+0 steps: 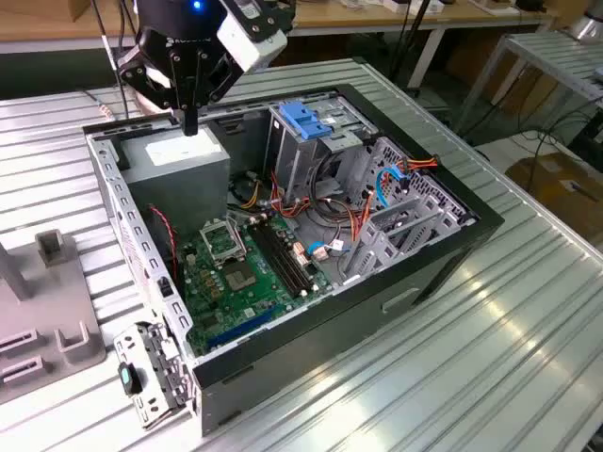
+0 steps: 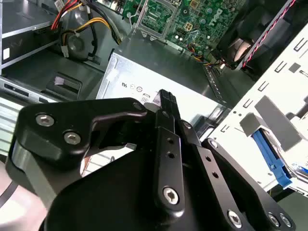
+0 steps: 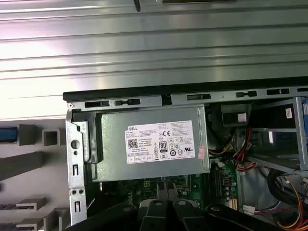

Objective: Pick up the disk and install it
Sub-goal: 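Reach for the disk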

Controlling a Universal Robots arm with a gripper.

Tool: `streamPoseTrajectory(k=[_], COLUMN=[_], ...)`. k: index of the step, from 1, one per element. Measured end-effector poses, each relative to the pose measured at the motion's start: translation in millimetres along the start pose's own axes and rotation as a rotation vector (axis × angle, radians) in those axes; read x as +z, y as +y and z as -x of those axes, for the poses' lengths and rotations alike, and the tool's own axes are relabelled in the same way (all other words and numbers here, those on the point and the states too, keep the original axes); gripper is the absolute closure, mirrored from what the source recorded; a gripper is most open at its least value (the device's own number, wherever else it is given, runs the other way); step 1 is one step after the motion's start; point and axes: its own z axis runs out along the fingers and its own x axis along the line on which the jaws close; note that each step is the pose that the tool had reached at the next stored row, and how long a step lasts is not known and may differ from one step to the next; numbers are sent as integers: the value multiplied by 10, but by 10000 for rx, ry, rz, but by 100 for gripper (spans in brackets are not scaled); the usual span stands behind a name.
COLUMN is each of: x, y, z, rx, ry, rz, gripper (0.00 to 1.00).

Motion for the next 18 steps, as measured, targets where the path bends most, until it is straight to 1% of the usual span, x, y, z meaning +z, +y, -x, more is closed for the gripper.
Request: streamPoseTrajectory(k=[13, 17, 18], x=[0, -1, -1], y=[0, -3, -4], z=[0, -33, -53], rx=[-1, 0, 0], ry=[0, -1, 0], rz=[0, 0, 0], gripper=[89, 89, 89])
